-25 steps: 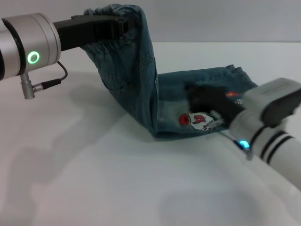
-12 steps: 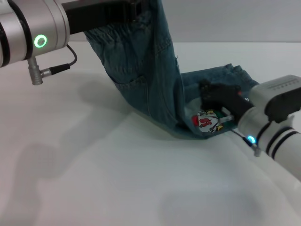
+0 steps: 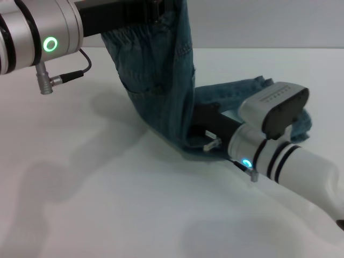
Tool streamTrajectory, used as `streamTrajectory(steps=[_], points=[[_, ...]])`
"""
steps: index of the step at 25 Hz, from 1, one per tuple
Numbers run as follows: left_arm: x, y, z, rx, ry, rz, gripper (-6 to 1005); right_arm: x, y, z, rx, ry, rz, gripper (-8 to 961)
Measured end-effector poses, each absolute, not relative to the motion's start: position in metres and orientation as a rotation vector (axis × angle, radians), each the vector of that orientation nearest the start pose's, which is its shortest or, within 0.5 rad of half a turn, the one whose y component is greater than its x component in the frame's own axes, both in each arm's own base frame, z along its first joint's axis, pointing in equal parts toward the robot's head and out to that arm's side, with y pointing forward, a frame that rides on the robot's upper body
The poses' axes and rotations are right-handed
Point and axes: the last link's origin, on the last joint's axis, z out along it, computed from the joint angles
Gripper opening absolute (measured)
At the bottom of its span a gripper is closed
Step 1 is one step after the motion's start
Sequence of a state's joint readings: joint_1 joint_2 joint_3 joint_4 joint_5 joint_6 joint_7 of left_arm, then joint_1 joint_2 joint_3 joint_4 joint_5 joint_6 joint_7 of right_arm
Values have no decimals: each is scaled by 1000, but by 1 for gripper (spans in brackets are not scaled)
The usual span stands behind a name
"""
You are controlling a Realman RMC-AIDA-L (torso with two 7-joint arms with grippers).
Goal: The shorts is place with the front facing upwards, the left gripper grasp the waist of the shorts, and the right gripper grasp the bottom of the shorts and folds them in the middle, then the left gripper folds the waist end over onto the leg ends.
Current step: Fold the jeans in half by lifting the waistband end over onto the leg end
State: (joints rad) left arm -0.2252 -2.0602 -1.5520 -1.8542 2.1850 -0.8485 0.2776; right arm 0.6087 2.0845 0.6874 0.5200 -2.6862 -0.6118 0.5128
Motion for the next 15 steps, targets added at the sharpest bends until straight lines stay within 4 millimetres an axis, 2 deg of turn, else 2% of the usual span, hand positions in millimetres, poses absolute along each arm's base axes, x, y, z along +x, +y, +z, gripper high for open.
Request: streamTrajectory(steps=[4,9,11,15], points=[[-87,337,49,-2237,-901,-723,84,184,349,-146,-2334,723,741,1],[-88,337,49,-2235,-902,-723,85,176,346,-151,-2370,700,742,1],[-89,337,49,-2232,-906,-722,85,177,344,-152,-2371,697,739,1],[-91,336,49,-2227,-911,-719,85,201,346,-142,-2300,752,708,1]])
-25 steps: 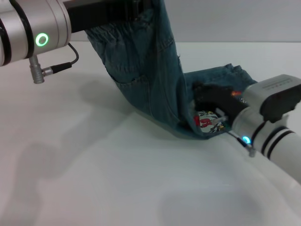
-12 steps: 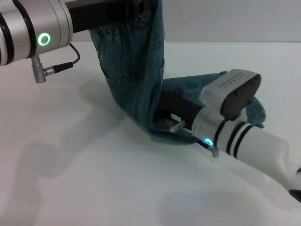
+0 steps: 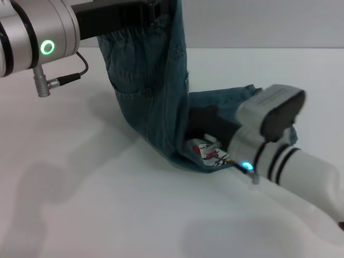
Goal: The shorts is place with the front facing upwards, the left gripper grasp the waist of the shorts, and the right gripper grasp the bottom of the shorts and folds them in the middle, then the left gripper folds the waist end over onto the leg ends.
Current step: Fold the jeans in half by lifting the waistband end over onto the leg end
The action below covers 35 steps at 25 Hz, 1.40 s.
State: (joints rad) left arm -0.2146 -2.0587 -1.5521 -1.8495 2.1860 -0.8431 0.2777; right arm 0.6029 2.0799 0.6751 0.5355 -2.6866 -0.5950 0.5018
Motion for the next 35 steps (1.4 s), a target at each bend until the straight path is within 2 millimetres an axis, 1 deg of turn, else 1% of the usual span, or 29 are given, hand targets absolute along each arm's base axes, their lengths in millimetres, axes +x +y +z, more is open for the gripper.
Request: streamTrajectory(steps=[6,8,10,13,18,22,30,35], points=[[-96,338,48,-2221,-928,-709,85,244,355,-114,-2113,869,678,0],[-96,338,48,-2221,-929,-709,85,253,357,-109,-2074,891,666,0],[-94,338,49,-2222,-924,-713,85,257,357,-109,-2064,905,657,0],[-90,337,49,-2229,-905,-718,85,247,355,-117,-2111,887,659,0],[-87,337,49,-2239,-893,-729,85,212,346,-140,-2264,803,691,-1],[-84,337,50,-2247,-878,-750,84,193,340,-151,-2339,769,698,-1],[-84,337,50,-2249,-876,-758,85,171,335,-162,-2424,711,701,0],[-87,339,49,-2240,-886,-759,84,169,330,-166,-2455,684,695,0]])
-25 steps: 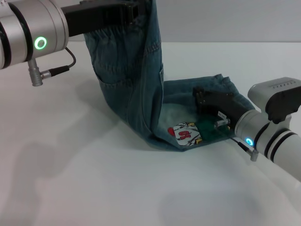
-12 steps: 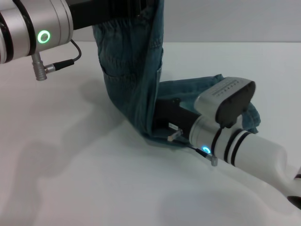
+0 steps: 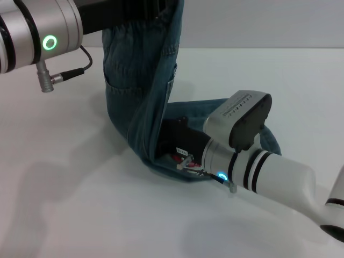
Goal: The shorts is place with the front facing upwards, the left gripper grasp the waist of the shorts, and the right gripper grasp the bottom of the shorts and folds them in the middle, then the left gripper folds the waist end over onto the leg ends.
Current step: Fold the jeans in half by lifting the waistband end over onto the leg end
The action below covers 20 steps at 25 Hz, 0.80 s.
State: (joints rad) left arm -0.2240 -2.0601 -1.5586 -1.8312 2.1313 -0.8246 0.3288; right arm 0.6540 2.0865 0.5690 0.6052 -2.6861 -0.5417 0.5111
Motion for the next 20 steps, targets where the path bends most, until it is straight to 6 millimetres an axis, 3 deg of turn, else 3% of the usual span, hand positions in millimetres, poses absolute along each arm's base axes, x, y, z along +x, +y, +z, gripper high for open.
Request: streamTrajectory(steps=[4,10,16,20], points=[[-91,339,49,-2233,-897,-754,83,183,342,-156,-2376,721,685,0],[-94,338,48,-2232,-910,-746,84,236,370,-116,-2116,863,638,0],[-95,337,45,-2242,-916,-737,84,284,378,-80,-1900,955,613,0],[-92,331,33,-2287,-920,-726,85,316,374,-53,-1758,964,608,1]])
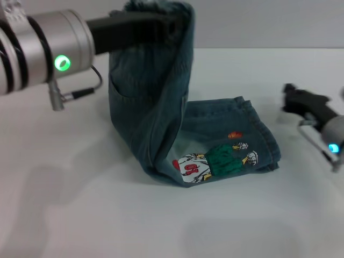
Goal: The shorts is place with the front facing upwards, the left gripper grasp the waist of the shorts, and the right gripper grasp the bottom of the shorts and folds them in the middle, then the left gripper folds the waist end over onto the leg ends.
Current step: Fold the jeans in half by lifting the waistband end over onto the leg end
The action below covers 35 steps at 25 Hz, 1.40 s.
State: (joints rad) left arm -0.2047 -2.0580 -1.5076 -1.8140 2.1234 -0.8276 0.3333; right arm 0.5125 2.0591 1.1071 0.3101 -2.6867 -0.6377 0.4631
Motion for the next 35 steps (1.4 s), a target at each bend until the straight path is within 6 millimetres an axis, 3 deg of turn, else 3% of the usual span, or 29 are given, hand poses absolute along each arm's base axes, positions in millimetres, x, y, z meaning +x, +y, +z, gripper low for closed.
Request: streamTrajectory(steps=[5,9,12,17,25,35], points=[[-95,327,10,-2343,-947,-694,86,349,352,-11,-1562,914,700,1],[-102,325,-9,-2369,-993,-665,86,357,323,10,-1474,773,775,1],[-104,322,-21,-2399,-1016,-678,86,360,304,14,-1429,702,769,1],[-103,320,-32,-2426,-1030,-682,87,364,299,14,-1420,694,748,1],[-104,318,-46,-2460,-1046,-657,88,367,296,15,-1406,701,740,0],[-95,304,-90,-2621,-932,-574,89,365,299,15,-1409,698,745,0]])
